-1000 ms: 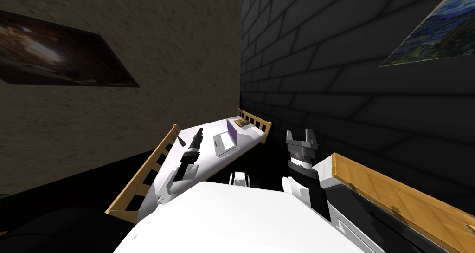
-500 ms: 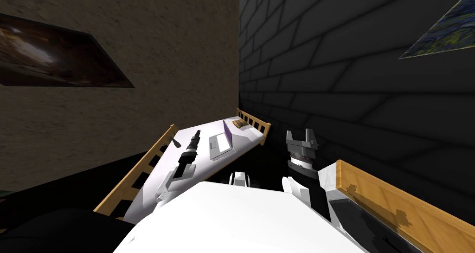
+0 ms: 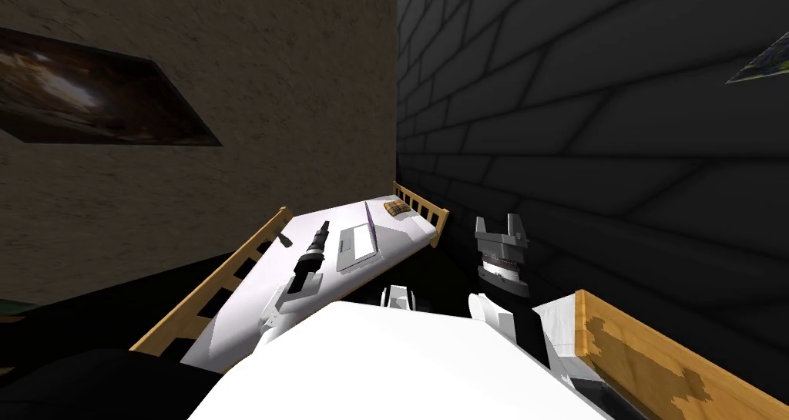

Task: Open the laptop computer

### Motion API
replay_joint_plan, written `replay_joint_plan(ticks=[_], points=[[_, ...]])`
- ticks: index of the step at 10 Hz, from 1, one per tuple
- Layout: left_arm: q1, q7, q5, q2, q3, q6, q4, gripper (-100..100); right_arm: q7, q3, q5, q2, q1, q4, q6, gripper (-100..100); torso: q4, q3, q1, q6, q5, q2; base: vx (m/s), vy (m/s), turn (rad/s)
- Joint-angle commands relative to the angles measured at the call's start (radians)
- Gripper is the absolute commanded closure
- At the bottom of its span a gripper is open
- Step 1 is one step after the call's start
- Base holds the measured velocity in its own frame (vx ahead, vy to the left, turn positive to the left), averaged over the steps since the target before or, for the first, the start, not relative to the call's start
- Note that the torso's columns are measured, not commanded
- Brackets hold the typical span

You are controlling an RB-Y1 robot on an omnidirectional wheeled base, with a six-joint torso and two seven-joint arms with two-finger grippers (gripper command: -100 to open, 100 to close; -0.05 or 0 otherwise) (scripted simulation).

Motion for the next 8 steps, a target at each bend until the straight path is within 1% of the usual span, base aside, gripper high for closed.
replay_joint_plan(ticks=[1, 3, 6, 7, 8], points=[[-0.011, -0.013, 0.006, -0.002, 0.017, 0.031, 0.051, -100, 0.000, 0.000, 0.000, 0.000, 0.000, 0.000, 0.000, 0, 0.001, 0.002, 0.000, 0.000, 0.000, 0.004, 0.145, -0.229, 0.096], [-0.023, -0.020, 0.014, -0.002, 0.022, 0.051, 0.092, -100, 0.000, 0.000, 0.000, 0.000, 0.000, 0.000, 0.000, 0, 0.002, 0.003, 0.000, 0.000, 0.000, 0.005, 0.139, -0.192, 0.104], [-0.038, -0.030, 0.031, -0.009, 0.020, 0.079, 0.145, -100, 0.000, 0.000, 0.000, 0.000, 0.000, 0.000, 0.000, 0, 0.001, 0.002, -0.001, 0.000, 0.000, 0.003, 0.123, -0.181, 0.096], [-0.042, -0.032, 0.038, -0.014, 0.017, 0.087, 0.160, -100, 0.000, 0.000, 0.000, 0.000, 0.000, 0.000, 0.000, 0, 0.000, 0.001, -0.003, 0.000, -0.001, 0.001, 0.130, -0.188, 0.103], [-0.042, -0.032, 0.038, -0.014, 0.017, 0.087, 0.160, -100, 0.000, 0.000, 0.000, 0.000, 0.000, 0.000, 0.000, 0, 0.001, 0.001, -0.002, 0.000, -0.001, 0.002, 0.082, -0.120, 0.038]])
